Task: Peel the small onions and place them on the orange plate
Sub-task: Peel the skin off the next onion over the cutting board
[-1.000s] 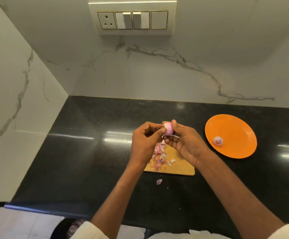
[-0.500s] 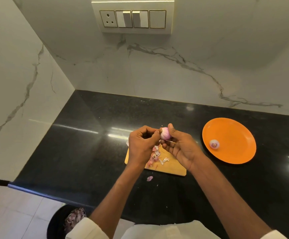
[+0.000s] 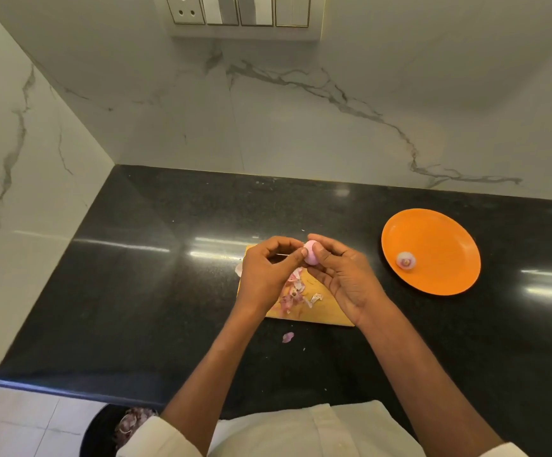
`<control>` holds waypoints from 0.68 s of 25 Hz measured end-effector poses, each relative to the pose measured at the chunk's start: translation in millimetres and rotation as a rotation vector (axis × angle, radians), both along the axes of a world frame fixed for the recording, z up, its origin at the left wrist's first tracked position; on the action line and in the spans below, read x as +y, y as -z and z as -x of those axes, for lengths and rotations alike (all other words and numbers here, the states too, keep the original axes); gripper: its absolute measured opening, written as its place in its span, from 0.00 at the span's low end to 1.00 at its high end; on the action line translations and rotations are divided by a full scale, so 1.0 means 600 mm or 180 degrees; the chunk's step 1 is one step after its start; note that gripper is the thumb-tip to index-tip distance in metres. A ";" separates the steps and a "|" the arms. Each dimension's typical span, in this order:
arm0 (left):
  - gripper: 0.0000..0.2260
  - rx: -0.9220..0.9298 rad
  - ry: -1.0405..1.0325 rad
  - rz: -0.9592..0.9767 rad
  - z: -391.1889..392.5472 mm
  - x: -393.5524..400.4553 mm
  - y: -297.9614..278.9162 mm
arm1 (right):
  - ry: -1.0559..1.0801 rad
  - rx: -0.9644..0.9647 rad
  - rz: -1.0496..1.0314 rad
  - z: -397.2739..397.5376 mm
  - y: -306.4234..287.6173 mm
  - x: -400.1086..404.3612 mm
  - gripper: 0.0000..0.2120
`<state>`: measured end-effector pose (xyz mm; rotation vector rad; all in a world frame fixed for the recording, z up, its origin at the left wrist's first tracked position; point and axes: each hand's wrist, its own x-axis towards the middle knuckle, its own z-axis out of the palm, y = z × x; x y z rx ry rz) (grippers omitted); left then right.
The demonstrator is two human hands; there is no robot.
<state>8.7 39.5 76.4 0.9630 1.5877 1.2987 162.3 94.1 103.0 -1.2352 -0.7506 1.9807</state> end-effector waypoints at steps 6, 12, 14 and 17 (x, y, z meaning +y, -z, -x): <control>0.04 0.0476 0.0035 0.0077 0.010 0.014 -0.007 | 0.0032 -0.0320 -0.0395 0.007 0.008 -0.004 0.15; 0.08 0.0306 0.0277 0.0053 0.027 0.008 -0.025 | 0.0113 -0.0620 -0.0747 0.010 0.003 0.001 0.16; 0.07 0.0491 0.0291 0.0026 0.028 0.008 -0.029 | 0.0111 -0.0666 -0.0726 0.013 0.007 -0.003 0.16; 0.05 0.0821 0.0200 -0.0007 0.023 0.007 -0.034 | 0.0064 -0.0739 -0.0747 0.019 0.008 -0.006 0.17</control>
